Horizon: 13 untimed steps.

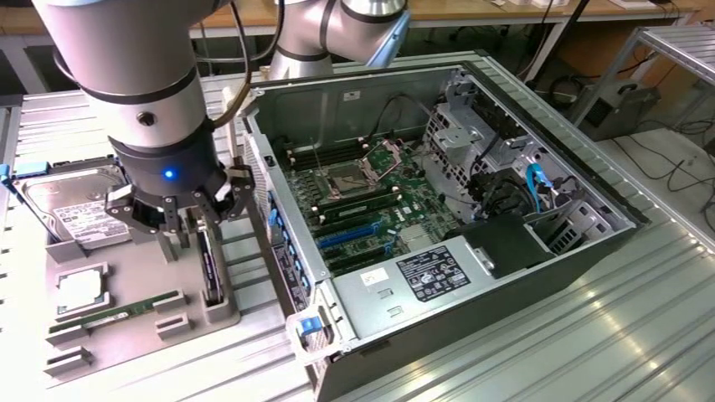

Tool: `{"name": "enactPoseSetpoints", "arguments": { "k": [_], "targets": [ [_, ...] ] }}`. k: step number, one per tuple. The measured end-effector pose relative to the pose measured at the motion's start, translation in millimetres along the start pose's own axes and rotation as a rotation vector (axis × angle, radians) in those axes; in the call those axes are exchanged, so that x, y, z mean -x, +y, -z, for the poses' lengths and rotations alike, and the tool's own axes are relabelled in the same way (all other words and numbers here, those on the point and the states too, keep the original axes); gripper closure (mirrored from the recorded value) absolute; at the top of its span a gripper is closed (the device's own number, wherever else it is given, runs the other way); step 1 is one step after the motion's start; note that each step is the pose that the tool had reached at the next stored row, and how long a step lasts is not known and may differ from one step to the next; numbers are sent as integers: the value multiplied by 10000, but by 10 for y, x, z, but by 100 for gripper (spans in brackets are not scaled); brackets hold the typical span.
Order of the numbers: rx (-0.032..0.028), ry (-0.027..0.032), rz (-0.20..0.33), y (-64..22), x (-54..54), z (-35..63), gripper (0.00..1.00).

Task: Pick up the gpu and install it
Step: 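Pick up the gpu and move the gpu toward the slot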

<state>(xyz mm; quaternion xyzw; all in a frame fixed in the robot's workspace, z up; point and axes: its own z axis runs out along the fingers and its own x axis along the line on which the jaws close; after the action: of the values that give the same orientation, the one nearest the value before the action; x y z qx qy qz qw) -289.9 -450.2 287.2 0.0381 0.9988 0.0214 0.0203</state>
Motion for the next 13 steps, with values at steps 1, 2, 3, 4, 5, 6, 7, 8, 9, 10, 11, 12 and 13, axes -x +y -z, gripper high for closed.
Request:
{"name": "enactPoseSetpoints", "arguments": {
  "k": [1,2,3,4,5,6,7,8,9,10,11,12,13],
  "targets": [
    [1,-1,0,1,-1,-24,58],
    [1,-2,0,2,-2,-40,58],
    [0,-1,0,4,-3,-62,58],
    [1,0,-1,6,-4,-79,58],
    [4,0,-1,10,-5,-97,58],
    [10,1,0,13,-6,-112,58],
    [21,1,-1,20,-7,-142,58],
    [33,2,-2,27,-8,-167,58],
    [44,3,-2,32,-9,-184,58],
    [53,3,-2,37,-10,-202,58],
    [60,4,-2,41,-11,-220,58],
    [63,4,-2,45,-12,-238,58],
    [68,5,-3,49,-14,-257,58]
  ]
}}
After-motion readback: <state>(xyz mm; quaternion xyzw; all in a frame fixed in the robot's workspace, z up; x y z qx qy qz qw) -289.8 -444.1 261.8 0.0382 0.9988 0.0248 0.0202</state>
